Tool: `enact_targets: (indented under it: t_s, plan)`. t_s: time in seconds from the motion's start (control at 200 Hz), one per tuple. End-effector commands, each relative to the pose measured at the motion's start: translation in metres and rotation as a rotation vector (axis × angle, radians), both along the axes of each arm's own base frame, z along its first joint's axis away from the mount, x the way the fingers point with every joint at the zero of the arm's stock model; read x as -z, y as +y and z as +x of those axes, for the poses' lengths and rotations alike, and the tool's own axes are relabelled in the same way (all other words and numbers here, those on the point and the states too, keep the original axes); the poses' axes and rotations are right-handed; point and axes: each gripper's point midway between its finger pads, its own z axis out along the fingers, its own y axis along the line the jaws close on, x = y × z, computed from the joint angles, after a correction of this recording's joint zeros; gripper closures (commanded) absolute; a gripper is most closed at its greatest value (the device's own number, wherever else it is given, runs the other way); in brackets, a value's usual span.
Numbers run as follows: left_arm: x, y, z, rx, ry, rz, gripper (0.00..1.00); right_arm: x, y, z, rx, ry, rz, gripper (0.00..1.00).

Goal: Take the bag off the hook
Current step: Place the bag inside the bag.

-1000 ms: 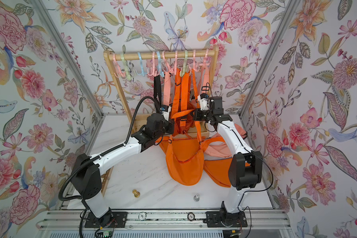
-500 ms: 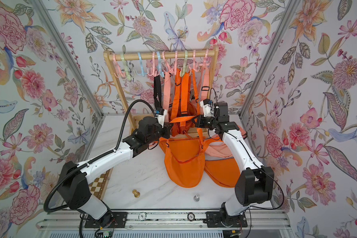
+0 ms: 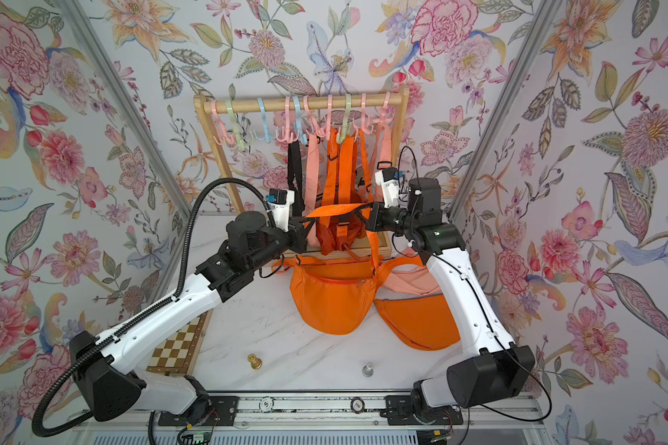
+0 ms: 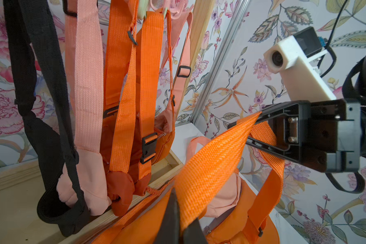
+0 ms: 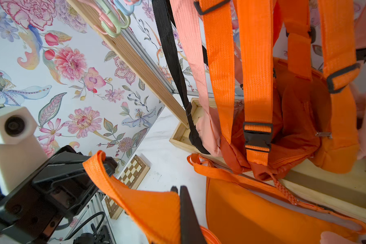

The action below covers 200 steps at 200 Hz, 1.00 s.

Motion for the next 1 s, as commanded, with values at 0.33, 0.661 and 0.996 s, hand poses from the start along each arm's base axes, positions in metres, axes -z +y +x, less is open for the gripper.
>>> enact_targets:
  t_s: [0.33, 0.661, 0.996]
  plan:
    - [-0.033, 0.04, 0.018, -0.211, -0.011, -0.017, 1.0, -0.042, -0.078, 0.036, 0.346, -0.052, 0.002, 1.0]
    - [-0.052, 0.043, 0.013, -0.214, -0.001, -0.036, 1.0, -0.069, -0.082, 0.028, 0.33, -0.06, 0.05, 1.0]
    - [-0.038, 0.053, -0.008, -0.224, 0.037, -0.072, 0.99, -0.075, -0.08, -0.004, 0.311, -0.067, 0.077, 1.0]
